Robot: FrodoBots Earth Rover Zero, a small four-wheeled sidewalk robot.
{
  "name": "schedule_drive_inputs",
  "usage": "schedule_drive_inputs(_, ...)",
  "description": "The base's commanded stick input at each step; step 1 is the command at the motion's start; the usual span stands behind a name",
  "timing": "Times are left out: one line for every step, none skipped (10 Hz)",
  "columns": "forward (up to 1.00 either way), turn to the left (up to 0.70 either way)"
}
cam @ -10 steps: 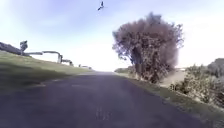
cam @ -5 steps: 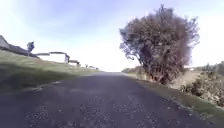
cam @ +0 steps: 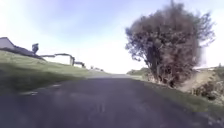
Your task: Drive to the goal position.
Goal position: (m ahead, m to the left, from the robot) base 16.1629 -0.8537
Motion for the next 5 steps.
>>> schedule_drive_inputs(1.0, 0.0)
schedule_drive_inputs(1.0, 0.0)
schedule_drive_inputs(1.0, 0.0)
schedule_drive_inputs(1.0, 0.0)
schedule_drive_inputs(1.0, 0.0)
